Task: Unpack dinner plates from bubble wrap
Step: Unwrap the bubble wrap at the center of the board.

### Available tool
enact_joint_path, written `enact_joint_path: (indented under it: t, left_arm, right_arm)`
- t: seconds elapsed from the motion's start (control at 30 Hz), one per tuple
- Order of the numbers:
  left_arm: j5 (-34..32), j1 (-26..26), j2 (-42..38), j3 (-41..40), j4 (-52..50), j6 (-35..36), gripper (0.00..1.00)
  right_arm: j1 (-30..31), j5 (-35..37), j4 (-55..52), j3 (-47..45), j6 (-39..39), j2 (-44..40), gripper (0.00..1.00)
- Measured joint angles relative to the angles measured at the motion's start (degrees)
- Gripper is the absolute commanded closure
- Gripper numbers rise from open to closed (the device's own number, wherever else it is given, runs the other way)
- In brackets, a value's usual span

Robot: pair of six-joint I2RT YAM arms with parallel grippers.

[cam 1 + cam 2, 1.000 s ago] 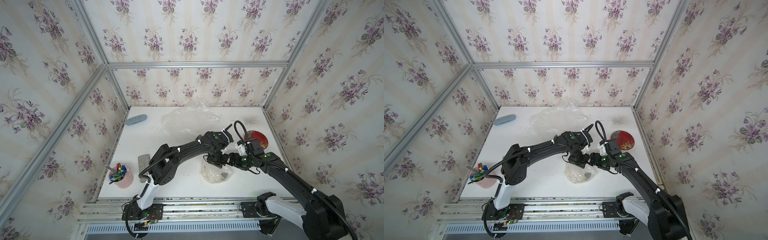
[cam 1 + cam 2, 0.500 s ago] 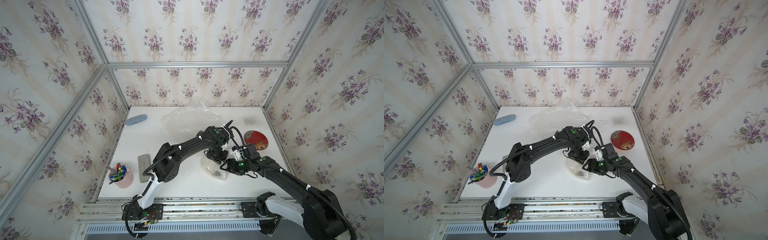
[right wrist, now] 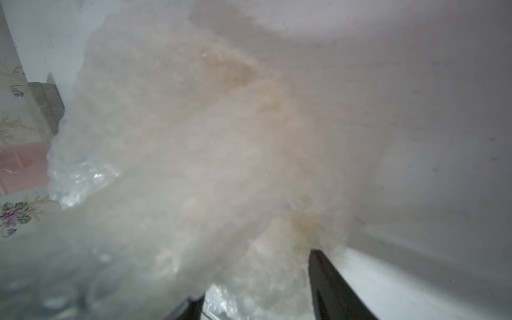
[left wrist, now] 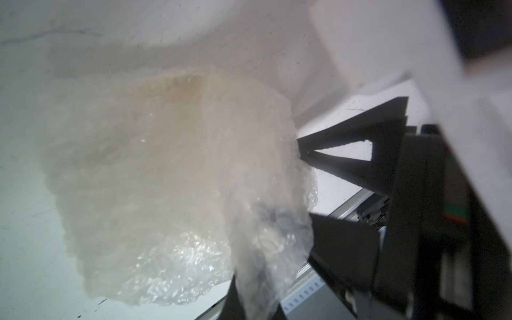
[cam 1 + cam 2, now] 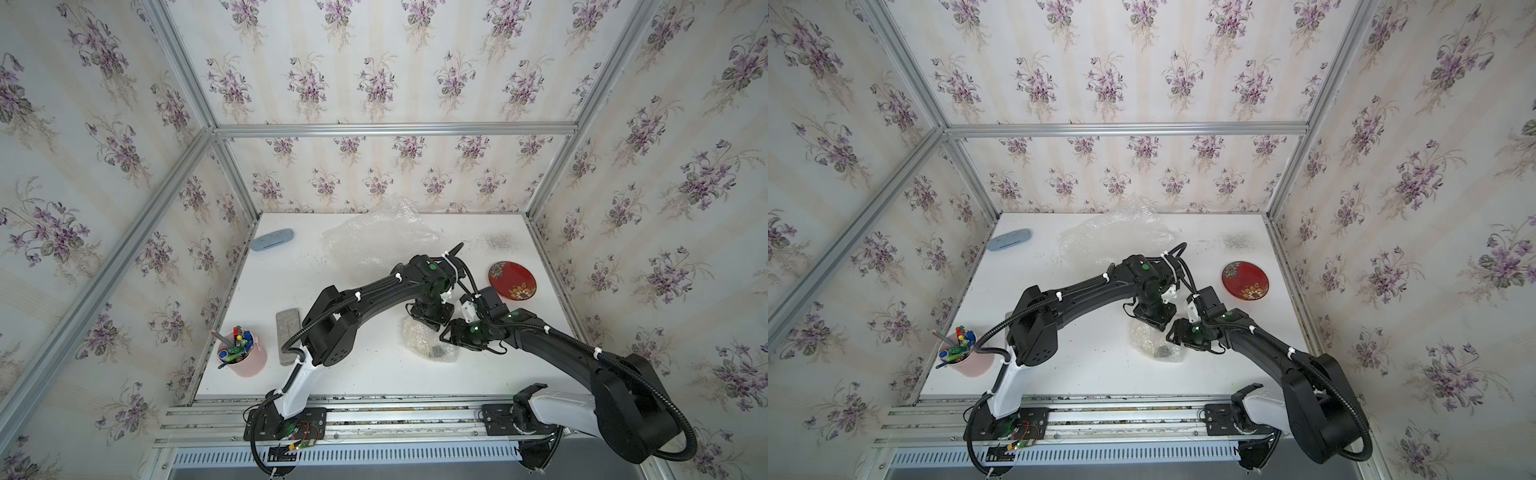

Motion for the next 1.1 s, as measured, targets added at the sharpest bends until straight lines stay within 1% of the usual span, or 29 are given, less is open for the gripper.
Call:
enact_joint_path:
  t: [0.03, 0.07, 0.13, 0.3, 0.43, 0.53, 0.63, 0.77, 0.8, 0.83, 0.87, 0.93, 0.97, 1.03, 1.07, 1.1]
  left_arm:
    - [0.0, 0.11, -0.44, -0.76, 0.31, 0.0, 1.0]
    - [0.0, 0.26, -0.79, -1.49, 0.44, -0.04, 1.0]
    - [-0.07, 0.74, -1.46, -2.99, 0.76, -0.52, 1.0]
    - [-1.42, 2.32, -4.68, -7.3, 1.99, -1.11, 1.0]
    - [-3.13, 4.07, -8.57, -12.17, 2.71, -2.34, 1.0]
    - [-4.2, 5.18, -10.8, -15.93, 3.32, -2.64, 1.0]
    - [-4.22, 6.14, -12.98, -18.91, 4.35, -3.28, 1.0]
    - [-4.17, 7.02, -14.38, -20.72, 5.6, -3.76, 1.0]
    - [-4.17, 7.21, -14.38, -20.81, 5.97, -3.78, 1.0]
    - [-4.15, 7.34, -14.38, -20.87, 6.29, -3.78, 1.0]
    - [-4.07, 7.43, -14.38, -20.87, 6.47, -3.78, 1.0]
    - [-3.85, 7.45, -14.47, -20.87, 6.93, -3.8, 1.0]
    - [-3.89, 7.45, -14.64, -20.98, 6.82, -3.82, 0.95]
    - [-3.43, 7.23, -14.99, -21.27, 6.97, -3.89, 0.65]
    - [-3.04, 6.97, -15.02, -21.24, 7.19, -3.93, 0.56]
    - [-2.64, 6.64, -14.97, -21.09, 7.39, -4.0, 0.51]
  right_arm:
    - [0.0, 0.61, 0.24, 0.09, 0.5, 0.0, 0.77]
    - [0.0, 1.01, 0.39, 0.31, 0.94, -0.04, 0.84]
    - [0.02, 2.08, 0.37, 0.9, 1.4, -0.46, 0.91]
    - [-0.09, 4.28, -0.68, 2.27, 2.45, -3.78, 0.97]
    - [-2.34, 5.2, -1.53, 1.4, 3.02, -6.43, 0.98]
    - [-5.2, 4.5, -1.46, -0.11, 3.98, -7.21, 0.99]
    - [-7.8, 1.62, -0.96, -0.9, 4.61, -7.32, 0.98]
    - [-10.51, -1.07, 0.22, -1.53, 5.22, -8.7, 0.98]
    - [-10.99, -1.42, 0.35, -1.64, 5.25, -8.92, 0.96]
    - [-11.52, -1.81, 0.28, -1.73, 5.27, -9.22, 0.92]
    - [-12.0, -2.14, 0.13, -1.73, 5.42, -9.6, 0.85]
    - [-12.44, -2.1, -0.52, -1.62, 5.44, -10.82, 0.74]
    - [-12.48, -1.38, -1.51, -1.4, 5.4, -11.58, 0.68]
    - [-12.55, -0.87, -3.56, -0.61, 5.42, -13.68, 0.6]
    - [-12.52, -0.87, -4.57, 0.11, 5.38, -15.08, 0.57]
    - [-12.44, -0.83, -5.25, 0.83, 5.25, -16.15, 0.56]
